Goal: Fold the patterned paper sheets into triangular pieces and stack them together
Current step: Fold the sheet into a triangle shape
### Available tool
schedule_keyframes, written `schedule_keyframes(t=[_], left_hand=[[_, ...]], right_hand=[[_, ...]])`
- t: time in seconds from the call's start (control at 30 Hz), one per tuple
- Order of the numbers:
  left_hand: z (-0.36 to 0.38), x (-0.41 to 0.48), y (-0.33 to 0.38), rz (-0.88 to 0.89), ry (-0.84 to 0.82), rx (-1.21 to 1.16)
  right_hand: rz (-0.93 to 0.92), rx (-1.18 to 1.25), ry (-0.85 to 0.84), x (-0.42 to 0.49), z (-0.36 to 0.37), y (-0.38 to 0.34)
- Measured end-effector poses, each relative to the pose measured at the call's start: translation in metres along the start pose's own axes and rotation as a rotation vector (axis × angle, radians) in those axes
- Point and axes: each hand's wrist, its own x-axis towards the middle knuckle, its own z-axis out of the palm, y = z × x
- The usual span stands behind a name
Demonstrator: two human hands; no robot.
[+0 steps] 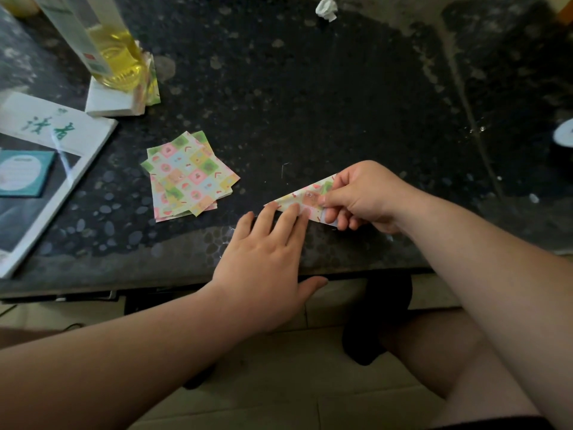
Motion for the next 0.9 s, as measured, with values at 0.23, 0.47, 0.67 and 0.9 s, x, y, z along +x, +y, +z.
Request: schedule_keyframes(t=[0.23, 0.47, 0.67, 0.9], left_hand=[[0.0039, 0.0024, 0.0005, 0.002, -0.005, 0.041], [0.0039, 0.0026, 0.0013, -0.004, -0.011, 0.075], [0.001, 0.0031, 0.0005, -0.013, -0.024, 0.069], [0.0016, 0.0025, 0.0004, -0.01, -0.009, 0.083]], right_hand=[[-0.01, -0.011, 0.008, -0.0016, -0.0005, -0.0006], [-0.014, -0.015, 0.003, -0.0021, -0.0007, -0.0005], [-0.018, -0.016, 0.01, -0.0014, -0.0003, -0.0001], [-0.016, -0.013, 0.01, -0.001, -0.0004, 0.0001]])
